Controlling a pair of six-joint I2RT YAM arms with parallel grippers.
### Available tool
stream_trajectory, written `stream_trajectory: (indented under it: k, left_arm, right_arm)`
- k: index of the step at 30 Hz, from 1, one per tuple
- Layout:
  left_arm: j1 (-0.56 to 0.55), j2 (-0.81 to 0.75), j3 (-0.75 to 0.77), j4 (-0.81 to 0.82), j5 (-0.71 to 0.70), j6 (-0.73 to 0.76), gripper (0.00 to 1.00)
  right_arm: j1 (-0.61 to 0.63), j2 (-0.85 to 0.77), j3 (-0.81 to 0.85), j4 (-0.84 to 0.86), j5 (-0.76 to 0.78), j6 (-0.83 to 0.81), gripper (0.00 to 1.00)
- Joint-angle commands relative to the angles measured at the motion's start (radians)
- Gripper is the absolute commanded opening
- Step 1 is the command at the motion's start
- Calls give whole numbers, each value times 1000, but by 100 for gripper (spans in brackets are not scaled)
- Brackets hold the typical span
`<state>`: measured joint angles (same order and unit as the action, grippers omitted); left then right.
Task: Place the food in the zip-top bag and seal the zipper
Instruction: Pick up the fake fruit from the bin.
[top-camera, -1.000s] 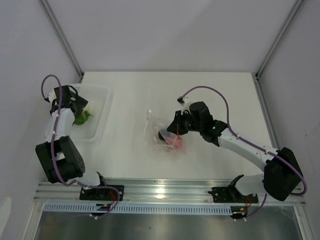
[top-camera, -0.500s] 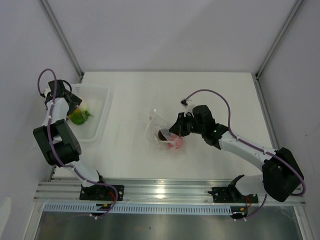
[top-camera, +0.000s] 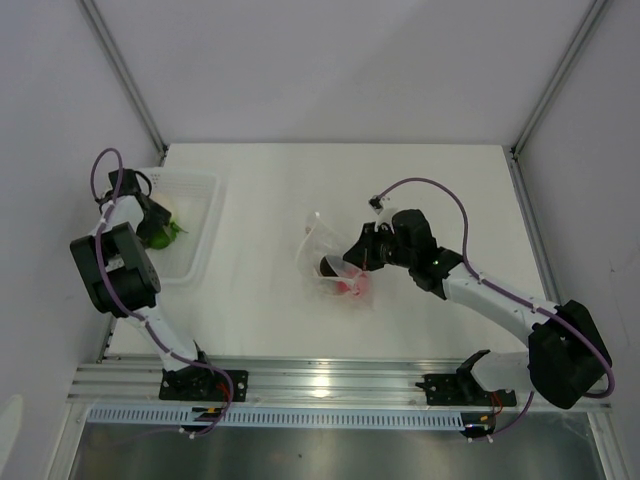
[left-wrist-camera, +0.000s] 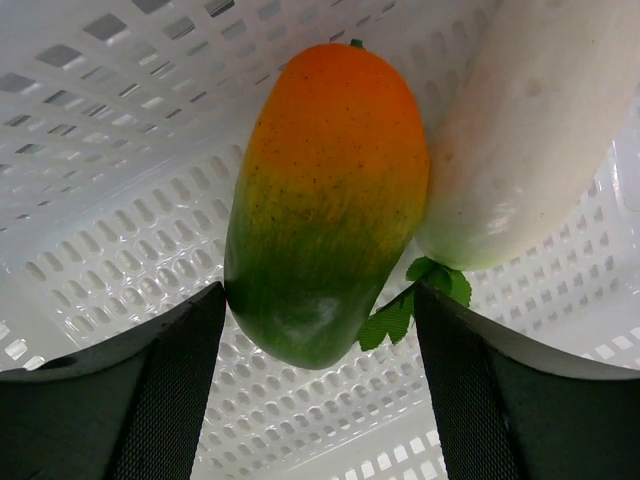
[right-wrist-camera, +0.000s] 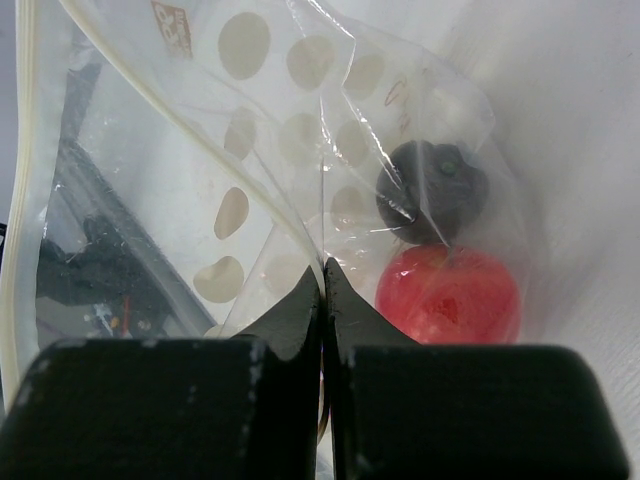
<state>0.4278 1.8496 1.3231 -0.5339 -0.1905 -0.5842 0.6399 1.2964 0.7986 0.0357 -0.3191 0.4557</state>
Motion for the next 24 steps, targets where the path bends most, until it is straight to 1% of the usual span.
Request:
stream_trajectory:
  k: [1, 7, 12, 13, 18, 22, 24]
  left_arm:
    - [8, 19, 42, -3, 10, 3, 77]
    - [8, 80, 122, -89, 16, -2, 77]
    - [8, 112, 149, -113, 28, -3, 66]
    - [8, 114, 151, -117, 34, 1, 61]
    - [9, 109, 146, -113, 40, 10, 52]
    - [11, 82, 110, -103, 48, 21, 44]
    - [11, 60, 85, -94, 51, 23, 38]
  right_arm:
    - [-3, -22, -9, 43, 5, 5, 0]
    - [-3, -20, -10, 43, 3, 8, 0]
    - [-11, -31, -16, 36, 9, 3, 0]
    - [-11, -32, -18, 36, 9, 3, 0]
    - [-17, -34, -18, 36, 9, 1, 0]
    - [-19, -34, -16, 29, 9, 1, 0]
    - [-19, -36, -4, 9, 11, -5, 0]
